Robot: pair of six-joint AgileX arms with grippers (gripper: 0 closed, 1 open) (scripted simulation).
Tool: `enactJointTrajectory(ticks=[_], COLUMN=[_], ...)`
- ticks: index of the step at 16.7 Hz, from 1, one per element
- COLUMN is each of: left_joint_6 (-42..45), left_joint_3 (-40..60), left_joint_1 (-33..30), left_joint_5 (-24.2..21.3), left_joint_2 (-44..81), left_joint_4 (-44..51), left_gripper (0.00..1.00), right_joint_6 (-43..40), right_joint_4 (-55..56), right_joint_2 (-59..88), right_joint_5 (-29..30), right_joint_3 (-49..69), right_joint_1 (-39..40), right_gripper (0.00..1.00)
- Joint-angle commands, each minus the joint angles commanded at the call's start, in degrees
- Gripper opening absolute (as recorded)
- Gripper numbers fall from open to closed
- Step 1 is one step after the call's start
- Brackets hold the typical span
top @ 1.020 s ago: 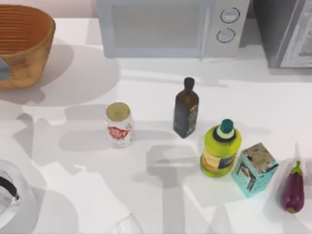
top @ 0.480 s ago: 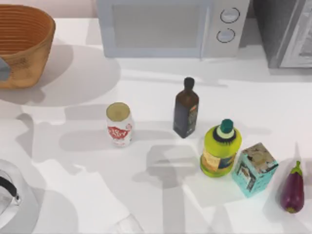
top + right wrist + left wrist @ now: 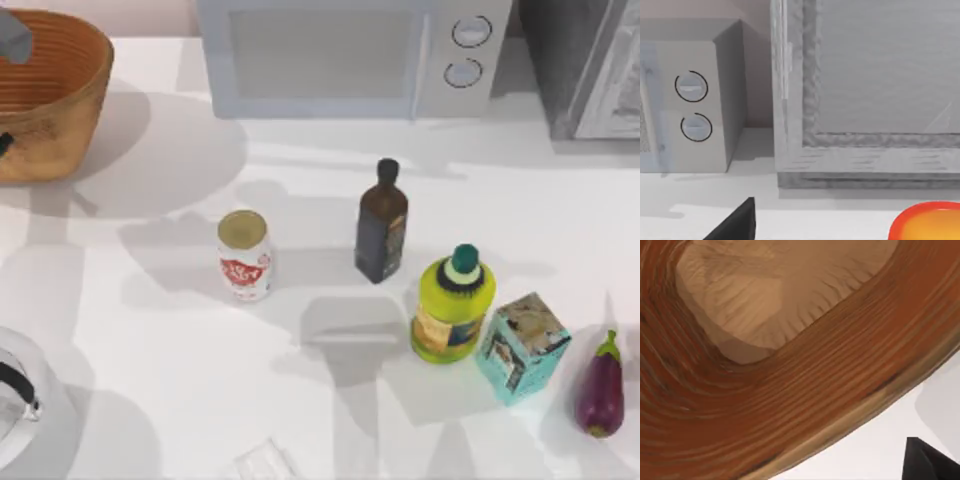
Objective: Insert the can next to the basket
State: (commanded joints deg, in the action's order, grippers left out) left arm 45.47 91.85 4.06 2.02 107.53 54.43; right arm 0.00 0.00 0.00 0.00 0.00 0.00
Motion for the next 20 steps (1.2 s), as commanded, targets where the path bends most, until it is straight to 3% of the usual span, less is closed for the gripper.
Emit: enactJointTrajectory(ticks=[6,14,17,20], left_joint_6=[-27.4,-66.5,-75.4,-79.0], left_joint_3=[9.7,9.3,8.5,8.1], left_joint_1=[-14.5,-36.7,-39.5,-39.2], left_joint_5=[0.1,-3.6,-3.1,-2.1], left_joint_2=[-2.0,10.4,14.2,16.0], left_joint_4=[1.3,9.8,11.5,12.1], left_gripper=[0.00,0.00,0.00,0.00], right_joint_6=[0.0,0.0,0.0,0.0], right_joint_4=[0.0,0.0,0.0,0.0], right_joint_2=[0.0,0.0,0.0,0.0], right_joint_5=[0.0,0.0,0.0,0.0], right_joint_3=[0.0,0.0,0.0,0.0], right_joint_1=[0.0,0.0,0.0,0.0], right_gripper=[1.00,1.00,1.00,1.00])
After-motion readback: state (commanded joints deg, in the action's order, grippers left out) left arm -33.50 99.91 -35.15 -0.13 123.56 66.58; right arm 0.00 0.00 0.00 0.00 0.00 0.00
